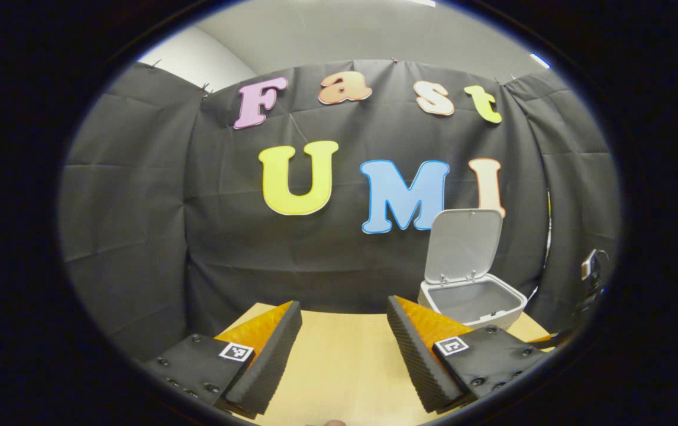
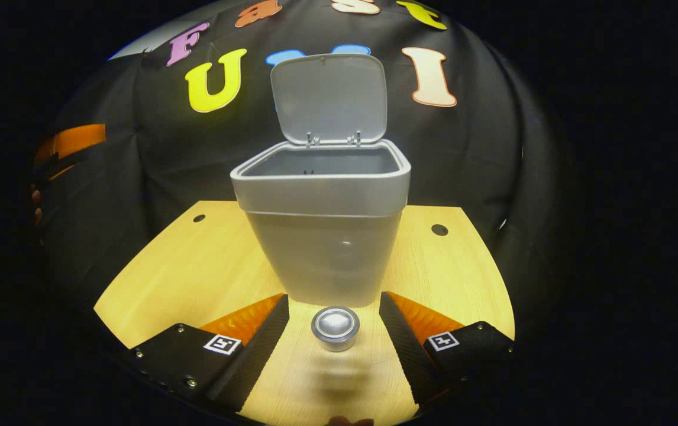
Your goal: Press the lid of the desktop garbage bin to open it, pick up the crumpled paper on the desktop and throw it into the bin, then pick up the pop can on the desktop and drop it into the bin, and finally close the garbage bin lid.
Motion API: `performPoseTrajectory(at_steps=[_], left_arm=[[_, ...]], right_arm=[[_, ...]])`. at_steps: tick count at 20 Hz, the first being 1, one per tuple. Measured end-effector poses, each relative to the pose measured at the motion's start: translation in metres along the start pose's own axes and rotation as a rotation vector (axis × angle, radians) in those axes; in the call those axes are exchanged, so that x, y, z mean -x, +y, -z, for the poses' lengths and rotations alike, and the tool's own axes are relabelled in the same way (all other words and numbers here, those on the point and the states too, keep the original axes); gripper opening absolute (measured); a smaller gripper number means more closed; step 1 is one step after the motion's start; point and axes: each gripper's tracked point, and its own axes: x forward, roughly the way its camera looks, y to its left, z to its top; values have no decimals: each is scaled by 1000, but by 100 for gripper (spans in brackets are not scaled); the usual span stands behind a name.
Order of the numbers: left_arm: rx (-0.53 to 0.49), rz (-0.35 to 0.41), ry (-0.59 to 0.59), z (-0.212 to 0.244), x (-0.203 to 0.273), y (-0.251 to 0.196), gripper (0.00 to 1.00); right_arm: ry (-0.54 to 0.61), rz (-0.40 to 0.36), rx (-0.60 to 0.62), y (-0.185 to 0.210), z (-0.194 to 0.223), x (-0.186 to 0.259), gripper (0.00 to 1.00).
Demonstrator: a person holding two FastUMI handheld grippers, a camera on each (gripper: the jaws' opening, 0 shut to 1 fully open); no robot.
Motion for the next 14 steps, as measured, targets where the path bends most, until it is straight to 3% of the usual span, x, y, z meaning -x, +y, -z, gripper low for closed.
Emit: performPoseTrajectory(at_steps=[14], left_arm=[[16, -137, 40, 20, 21, 57, 100]], right_arm=[[159, -8, 40, 2, 56, -57, 99]])
